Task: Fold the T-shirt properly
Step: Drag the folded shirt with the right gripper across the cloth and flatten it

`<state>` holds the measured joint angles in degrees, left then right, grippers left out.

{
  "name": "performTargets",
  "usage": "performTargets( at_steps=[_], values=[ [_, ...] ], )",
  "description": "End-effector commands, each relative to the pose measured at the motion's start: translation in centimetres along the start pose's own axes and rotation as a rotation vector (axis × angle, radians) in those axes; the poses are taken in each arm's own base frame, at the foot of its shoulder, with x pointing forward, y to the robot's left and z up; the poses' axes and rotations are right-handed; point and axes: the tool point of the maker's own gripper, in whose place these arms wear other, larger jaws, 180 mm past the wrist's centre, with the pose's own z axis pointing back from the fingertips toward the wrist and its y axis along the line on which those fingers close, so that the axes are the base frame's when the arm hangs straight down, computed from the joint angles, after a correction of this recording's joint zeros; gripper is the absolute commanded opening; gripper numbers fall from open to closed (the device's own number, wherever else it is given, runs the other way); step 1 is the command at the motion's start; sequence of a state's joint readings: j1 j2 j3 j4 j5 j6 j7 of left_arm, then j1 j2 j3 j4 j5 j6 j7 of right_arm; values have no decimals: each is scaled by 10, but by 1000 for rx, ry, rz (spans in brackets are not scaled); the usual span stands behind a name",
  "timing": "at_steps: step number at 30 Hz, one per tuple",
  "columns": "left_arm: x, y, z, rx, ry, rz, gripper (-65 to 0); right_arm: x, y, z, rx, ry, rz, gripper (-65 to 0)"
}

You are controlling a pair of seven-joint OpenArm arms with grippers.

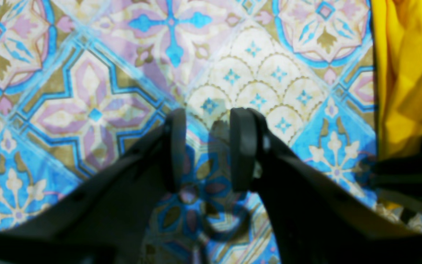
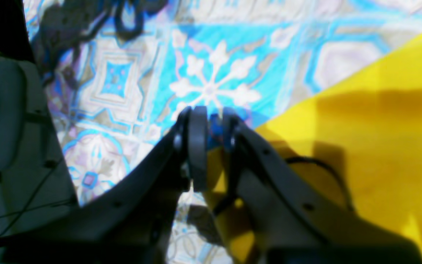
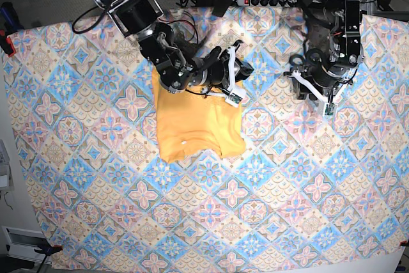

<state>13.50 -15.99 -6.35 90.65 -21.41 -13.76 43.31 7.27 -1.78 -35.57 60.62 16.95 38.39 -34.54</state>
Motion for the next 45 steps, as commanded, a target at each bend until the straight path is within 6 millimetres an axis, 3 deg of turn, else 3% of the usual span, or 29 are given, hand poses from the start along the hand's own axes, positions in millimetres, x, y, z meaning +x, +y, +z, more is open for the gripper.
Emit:
performTargets(
  at_steps=[1,7,13,20,27,34,40,45],
  values=[
    [14,1,3,-1,-46,-8,-450,20,-2,2,4,-62,8,-576],
    [14,1,3,-3,-46,-8,-450,18,-48,27,-117,-115,-95,-576],
    [12,1,4,-4,-42,-8,-450,4,-98,67,-237,-125,-144,-576],
    [11,1,4,-5,-43,-9,-450,-13,-136,105,-340,-127,-178,-576],
    [11,0,4,-6,-43,-9,-450,-27,-166,141,-417,-81,-151,-576],
    [10,0,4,-6,-42,-9,-450,-28,-196,182,-499,-52,-110,-576],
    [9,0,4,-6,-40,-10,-450,-29,-214,198,-534,-36,-121,-576],
    [20,-8,15,-18,-74,-34,-450,-11,-212,201,-539,-59,-78,-576]
  ],
)
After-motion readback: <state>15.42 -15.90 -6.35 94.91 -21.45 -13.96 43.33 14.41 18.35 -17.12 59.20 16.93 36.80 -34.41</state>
